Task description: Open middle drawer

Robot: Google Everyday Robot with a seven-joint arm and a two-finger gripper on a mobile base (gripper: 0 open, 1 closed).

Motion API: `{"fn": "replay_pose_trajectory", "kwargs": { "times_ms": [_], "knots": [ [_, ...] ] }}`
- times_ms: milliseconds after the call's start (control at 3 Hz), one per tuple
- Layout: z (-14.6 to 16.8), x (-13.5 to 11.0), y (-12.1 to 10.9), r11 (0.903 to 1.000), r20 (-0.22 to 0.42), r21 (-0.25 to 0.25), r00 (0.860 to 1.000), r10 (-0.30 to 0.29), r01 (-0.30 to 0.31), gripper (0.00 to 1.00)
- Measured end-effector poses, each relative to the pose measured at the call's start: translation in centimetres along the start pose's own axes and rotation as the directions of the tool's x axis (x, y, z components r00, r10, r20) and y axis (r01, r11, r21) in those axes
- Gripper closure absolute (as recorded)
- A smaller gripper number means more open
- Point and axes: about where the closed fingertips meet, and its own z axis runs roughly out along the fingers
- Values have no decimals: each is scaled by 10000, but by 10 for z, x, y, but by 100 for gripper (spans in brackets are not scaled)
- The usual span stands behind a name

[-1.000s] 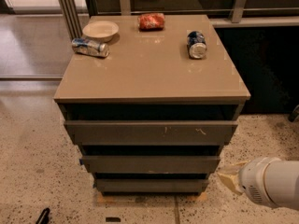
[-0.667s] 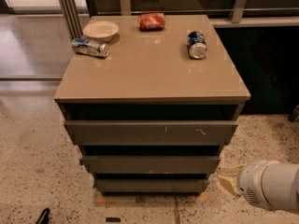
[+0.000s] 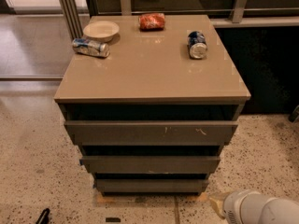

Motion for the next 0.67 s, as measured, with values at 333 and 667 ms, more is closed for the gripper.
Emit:
{"fn": "replay_pose_trajectory", "kwargs": {
  "times_ms": [333,667],
  "knots": [
    [31,22,-14,9981,136,392,9988,470,-475,100],
    [33,3,-22,9963,785,717,9960,423,-480,100]
  ]
}}
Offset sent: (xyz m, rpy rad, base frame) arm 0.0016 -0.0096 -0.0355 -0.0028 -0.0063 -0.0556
